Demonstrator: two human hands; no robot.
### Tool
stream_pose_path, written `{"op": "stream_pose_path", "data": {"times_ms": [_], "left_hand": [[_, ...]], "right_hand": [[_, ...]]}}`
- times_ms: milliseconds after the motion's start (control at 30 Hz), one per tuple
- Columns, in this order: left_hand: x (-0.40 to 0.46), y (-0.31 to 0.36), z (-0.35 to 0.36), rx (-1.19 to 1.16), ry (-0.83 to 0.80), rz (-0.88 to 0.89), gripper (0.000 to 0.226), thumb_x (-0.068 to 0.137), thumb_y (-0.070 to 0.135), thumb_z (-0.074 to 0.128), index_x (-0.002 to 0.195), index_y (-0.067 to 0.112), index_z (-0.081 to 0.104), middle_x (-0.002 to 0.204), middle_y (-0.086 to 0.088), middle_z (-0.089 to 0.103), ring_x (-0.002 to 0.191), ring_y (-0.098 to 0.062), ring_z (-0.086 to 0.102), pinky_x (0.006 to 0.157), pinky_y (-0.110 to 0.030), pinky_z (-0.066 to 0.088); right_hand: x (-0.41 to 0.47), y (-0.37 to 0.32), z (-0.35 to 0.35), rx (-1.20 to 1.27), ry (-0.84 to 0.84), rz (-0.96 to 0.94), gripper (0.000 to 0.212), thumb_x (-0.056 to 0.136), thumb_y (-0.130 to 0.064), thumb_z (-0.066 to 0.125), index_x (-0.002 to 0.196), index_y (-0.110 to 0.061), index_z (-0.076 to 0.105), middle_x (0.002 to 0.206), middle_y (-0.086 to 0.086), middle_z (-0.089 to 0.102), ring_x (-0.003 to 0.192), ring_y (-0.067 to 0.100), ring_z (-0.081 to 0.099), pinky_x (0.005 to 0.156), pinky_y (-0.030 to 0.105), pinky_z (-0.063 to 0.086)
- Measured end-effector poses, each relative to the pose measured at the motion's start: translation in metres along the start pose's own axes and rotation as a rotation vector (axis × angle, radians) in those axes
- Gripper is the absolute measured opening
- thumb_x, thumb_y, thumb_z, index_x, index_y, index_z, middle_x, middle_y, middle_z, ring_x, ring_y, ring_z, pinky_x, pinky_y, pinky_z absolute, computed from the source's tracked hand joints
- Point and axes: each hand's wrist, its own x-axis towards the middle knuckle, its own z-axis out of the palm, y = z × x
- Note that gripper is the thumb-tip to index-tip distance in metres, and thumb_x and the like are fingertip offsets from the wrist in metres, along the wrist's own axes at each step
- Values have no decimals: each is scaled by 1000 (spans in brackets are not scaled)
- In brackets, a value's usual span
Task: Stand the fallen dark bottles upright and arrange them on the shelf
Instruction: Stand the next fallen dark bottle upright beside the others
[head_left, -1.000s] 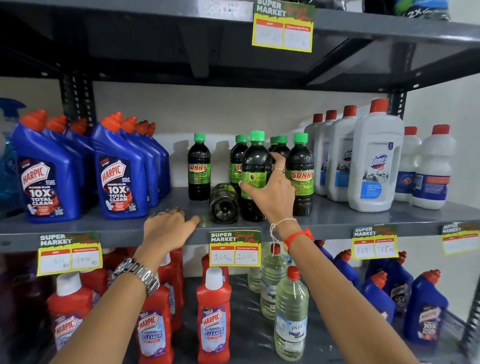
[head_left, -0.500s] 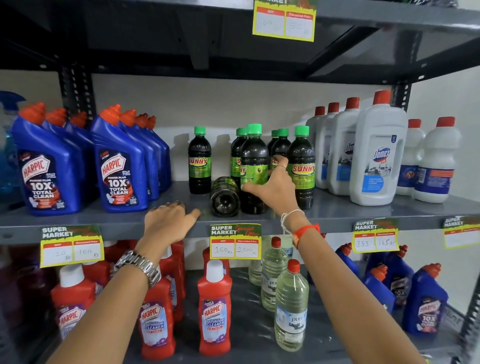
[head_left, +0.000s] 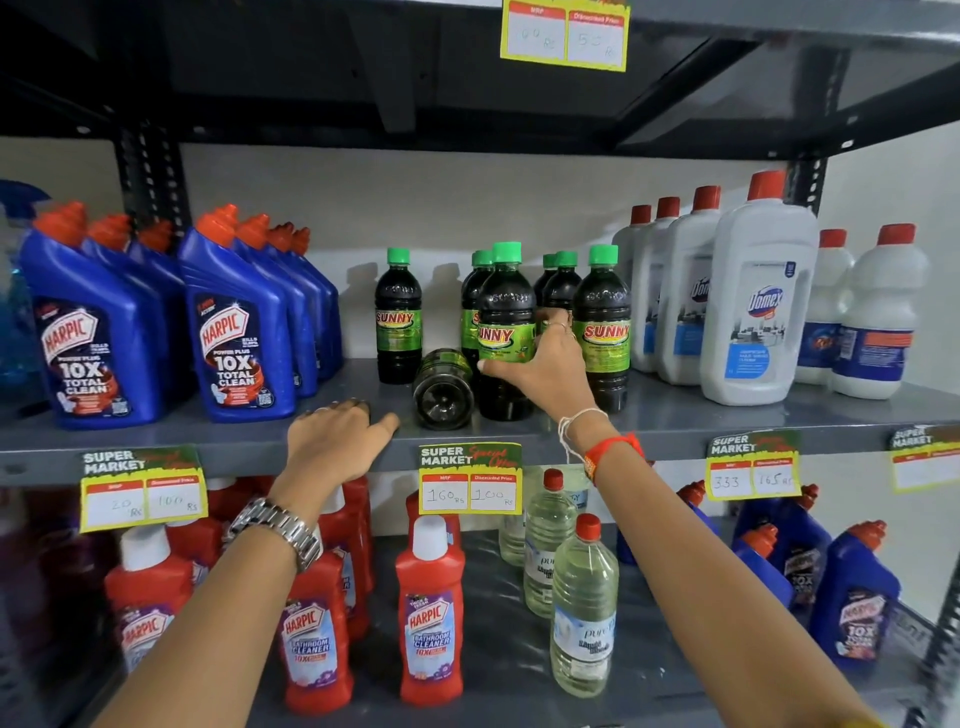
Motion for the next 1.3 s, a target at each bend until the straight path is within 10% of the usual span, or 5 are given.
{"op": "stream_pose_path", "data": {"times_ms": [433, 667, 1033, 1300], "left_hand": [[-1, 2, -2, -27, -5, -64, 54, 87, 44, 16, 111, 17, 56, 90, -2, 46, 79, -20, 41, 57, -31, 27], [-1, 2, -4, -72, -4, -96, 53, 88, 48, 19, 102, 14, 57, 98, -7, 58, 84, -24, 50, 61, -32, 29], [-4, -20, -13, -212, -208, -121, 81, 81, 71, 20, 144, 22, 36, 153, 1, 33, 134, -22, 40, 92, -37, 36], [-21, -24, -10, -194, -29, -78, 78, 84, 67, 21, 140, 18, 42, 146, -2, 45, 128, -23, 47, 94, -36, 39]], "right_hand": [[12, 9, -14, 476, -228, 281, 65, 78, -6, 69, 133, -7, 34, 95, -2, 56, 83, 9, 54, 64, 14, 42], [10, 7, -17, 431, -254, 271, 65, 80, -11, 67, 136, -7, 34, 109, 3, 53, 99, 16, 52, 74, 20, 42], [-4, -49, -24, -236, 373, -266, 52, 78, -25, 59, 125, -6, 47, 119, 15, 52, 109, 30, 49, 88, 32, 46], [4, -98, 27, -585, -345, -179, 53, 82, -44, 61, 117, -4, 56, 117, 16, 63, 110, 34, 60, 85, 35, 48]]}}
